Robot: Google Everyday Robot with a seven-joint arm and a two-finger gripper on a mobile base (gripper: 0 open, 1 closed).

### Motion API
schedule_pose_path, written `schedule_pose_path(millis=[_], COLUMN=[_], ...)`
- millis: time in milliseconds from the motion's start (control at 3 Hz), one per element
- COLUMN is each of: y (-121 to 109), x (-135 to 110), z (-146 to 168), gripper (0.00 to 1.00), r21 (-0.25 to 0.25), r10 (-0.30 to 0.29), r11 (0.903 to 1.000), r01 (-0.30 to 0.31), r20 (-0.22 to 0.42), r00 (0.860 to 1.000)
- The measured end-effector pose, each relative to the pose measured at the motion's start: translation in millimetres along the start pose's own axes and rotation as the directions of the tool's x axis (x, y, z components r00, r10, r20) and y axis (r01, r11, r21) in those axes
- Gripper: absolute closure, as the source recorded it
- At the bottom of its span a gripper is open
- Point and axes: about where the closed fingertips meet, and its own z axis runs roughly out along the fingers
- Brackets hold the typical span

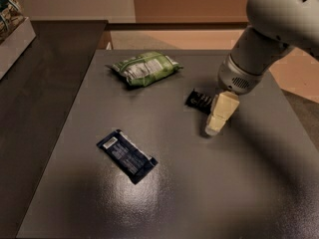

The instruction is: Pick rxbar chocolate

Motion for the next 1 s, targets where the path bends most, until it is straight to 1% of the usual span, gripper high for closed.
schedule_pose_path(millis=[333,1000], y=[-4.0,-7.5], x=[4.8,7.3], z=[6.7,7.3], gripper=[0.25,0.70], r21=[-0.005,-0.007], r10=[0.017,0.030], r11=[0.9998,0.9995], r01=[-0.017,-0.030], r20=[-0.006,-0.003], r00=[1.000,1.000])
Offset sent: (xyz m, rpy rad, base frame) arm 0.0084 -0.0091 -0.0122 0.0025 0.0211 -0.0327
